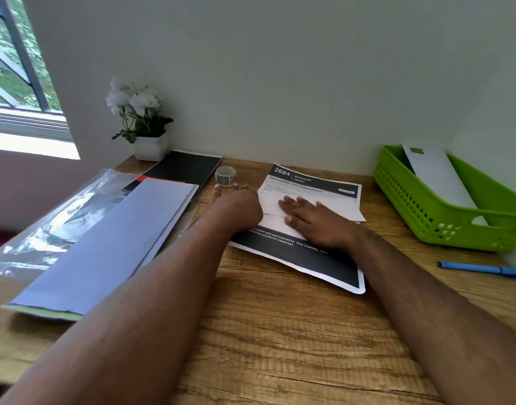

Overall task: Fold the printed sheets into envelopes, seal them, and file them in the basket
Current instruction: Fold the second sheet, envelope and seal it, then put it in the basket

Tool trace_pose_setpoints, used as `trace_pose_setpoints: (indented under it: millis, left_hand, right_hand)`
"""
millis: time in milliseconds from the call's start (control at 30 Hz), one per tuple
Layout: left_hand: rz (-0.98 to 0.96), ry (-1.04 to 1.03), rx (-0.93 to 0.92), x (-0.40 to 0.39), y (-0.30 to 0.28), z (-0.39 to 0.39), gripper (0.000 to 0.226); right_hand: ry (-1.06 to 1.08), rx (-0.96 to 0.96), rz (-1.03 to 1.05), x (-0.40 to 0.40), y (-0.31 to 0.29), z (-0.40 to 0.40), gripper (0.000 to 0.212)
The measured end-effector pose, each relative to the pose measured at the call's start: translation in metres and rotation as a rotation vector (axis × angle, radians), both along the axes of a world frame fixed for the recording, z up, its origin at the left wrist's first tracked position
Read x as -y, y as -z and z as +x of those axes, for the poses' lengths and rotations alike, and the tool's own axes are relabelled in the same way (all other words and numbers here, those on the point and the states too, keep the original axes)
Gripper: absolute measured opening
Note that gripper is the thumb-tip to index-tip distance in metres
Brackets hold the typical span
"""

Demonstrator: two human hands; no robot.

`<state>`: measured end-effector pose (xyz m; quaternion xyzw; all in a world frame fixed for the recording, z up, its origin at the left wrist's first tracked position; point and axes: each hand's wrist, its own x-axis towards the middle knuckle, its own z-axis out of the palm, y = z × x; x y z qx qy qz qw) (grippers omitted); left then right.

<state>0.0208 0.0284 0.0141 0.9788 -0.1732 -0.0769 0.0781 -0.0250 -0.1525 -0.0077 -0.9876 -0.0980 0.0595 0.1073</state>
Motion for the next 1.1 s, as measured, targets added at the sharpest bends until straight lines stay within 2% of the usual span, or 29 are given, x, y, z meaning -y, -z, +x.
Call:
trace_pose_setpoints:
  millis: [67, 133, 233, 300, 367, 400, 467, 500, 667, 833, 900, 933, 967, 1100]
  left_hand:
    - [-0.193, -0.067, 0.11, -0.011, -0.01, -0.005, 0.032]
    - [-0.354, -0.163, 0.198, -0.024, -0.02, -0.006, 0.029]
    - [-0.329, -0.3, 0.3, -0.048, -0.023, 0.003, 0.034]
    - [-0.222, -0.426, 0.261, -0.065, -0.02, 0.011, 0.039]
    - [-0.132, -0.571, 0.103, -0.079, -0.012, 0.024, 0.053]
    - [-0.12, -0.623, 0.032, -0.086, -0.004, 0.034, 0.068]
    - [-0.136, -0.646, -0.005, -0.095, 0.021, 0.068, 0.1]
    - [-0.144, -0.646, 0.001, -0.094, 0.023, 0.072, 0.101]
    - [-0.179, -0.585, 0.048, -0.073, -0.019, 0.01, 0.074]
    - [-0.249, -0.478, 0.206, -0.065, -0.02, 0.012, 0.058]
    - [-0.272, -0.453, 0.231, -0.064, -0.02, 0.014, 0.048]
    - [-0.244, -0.448, 0.209, -0.063, -0.018, 0.015, 0.049]
    - [-0.21, -0.445, 0.162, -0.064, -0.018, 0.014, 0.06]
    - [-0.146, -0.439, -0.001, -0.073, -0.006, 0.027, 0.127]
  right_hand:
    - [-0.004, 0.015, -0.015, -0.001, 0.001, 0.001, 0.052]
    - [-0.005, 0.034, -0.025, 0.0, 0.003, 0.0, 0.052]
    - [0.002, 0.074, -0.016, -0.001, 0.005, -0.002, 0.052]
    - [0.0, 0.099, -0.005, -0.002, 0.005, -0.003, 0.054]
    - [-0.01, 0.122, -0.011, -0.002, 0.003, -0.003, 0.056]
    - [-0.015, 0.132, -0.013, -0.003, 0.002, -0.004, 0.057]
    - [-0.021, 0.139, -0.015, -0.003, 0.001, -0.004, 0.057]
    - [-0.022, 0.14, -0.014, -0.003, 0.0, -0.004, 0.057]
    - [-0.019, 0.171, 0.019, -0.006, -0.001, -0.006, 0.059]
    - [-0.02, 0.227, 0.064, -0.009, -0.003, -0.007, 0.06]
    - [-0.024, 0.233, 0.081, -0.01, -0.003, -0.007, 0.06]
    - [-0.027, 0.23, 0.089, -0.01, -0.003, -0.007, 0.059]
    - [-0.03, 0.225, 0.095, -0.01, -0.003, -0.007, 0.059]
    - [-0.027, 0.213, 0.106, -0.009, -0.003, -0.007, 0.06]
